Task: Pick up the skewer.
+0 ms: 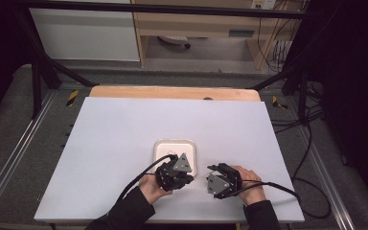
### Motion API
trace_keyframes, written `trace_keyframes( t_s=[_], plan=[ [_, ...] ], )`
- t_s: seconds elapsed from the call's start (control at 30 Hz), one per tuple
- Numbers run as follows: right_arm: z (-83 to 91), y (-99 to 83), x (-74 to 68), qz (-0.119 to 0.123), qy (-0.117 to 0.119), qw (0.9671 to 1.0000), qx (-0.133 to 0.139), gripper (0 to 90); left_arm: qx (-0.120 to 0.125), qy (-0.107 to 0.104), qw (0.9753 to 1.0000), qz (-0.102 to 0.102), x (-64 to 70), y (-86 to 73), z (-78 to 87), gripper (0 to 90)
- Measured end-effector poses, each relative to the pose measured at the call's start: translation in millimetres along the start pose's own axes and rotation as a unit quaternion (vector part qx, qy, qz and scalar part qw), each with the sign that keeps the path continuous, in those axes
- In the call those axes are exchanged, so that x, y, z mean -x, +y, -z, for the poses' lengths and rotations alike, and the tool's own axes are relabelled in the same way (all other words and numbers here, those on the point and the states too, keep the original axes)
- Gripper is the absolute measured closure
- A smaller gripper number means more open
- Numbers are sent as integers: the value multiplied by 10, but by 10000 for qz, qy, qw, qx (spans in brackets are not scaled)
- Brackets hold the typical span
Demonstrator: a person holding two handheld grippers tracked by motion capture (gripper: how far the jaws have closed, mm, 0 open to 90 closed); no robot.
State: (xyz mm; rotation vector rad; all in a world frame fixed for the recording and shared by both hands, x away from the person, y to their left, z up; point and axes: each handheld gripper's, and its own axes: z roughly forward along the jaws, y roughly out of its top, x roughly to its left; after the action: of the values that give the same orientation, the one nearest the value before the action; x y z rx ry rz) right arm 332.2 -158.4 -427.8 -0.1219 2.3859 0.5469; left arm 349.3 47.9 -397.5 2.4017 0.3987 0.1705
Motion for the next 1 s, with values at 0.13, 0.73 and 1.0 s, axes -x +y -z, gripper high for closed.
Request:
trace_keyframes(
  t_s=[0.13, 0.73, 1.0],
  plan=[
    [-9, -3, -19, 222, 46, 9997, -8, 662, -20, -24, 10000, -45, 18, 10, -20, 888],
    [-5, 3, -24, 894, 195, 9958, -33, 869, -110, -37, 9999, -104, 28, 0, -41, 888],
    [3, 9, -46, 1056, 209, 9942, -76, 889, -155, -26, 9998, -85, 12, -3, -51, 883]
  ],
)
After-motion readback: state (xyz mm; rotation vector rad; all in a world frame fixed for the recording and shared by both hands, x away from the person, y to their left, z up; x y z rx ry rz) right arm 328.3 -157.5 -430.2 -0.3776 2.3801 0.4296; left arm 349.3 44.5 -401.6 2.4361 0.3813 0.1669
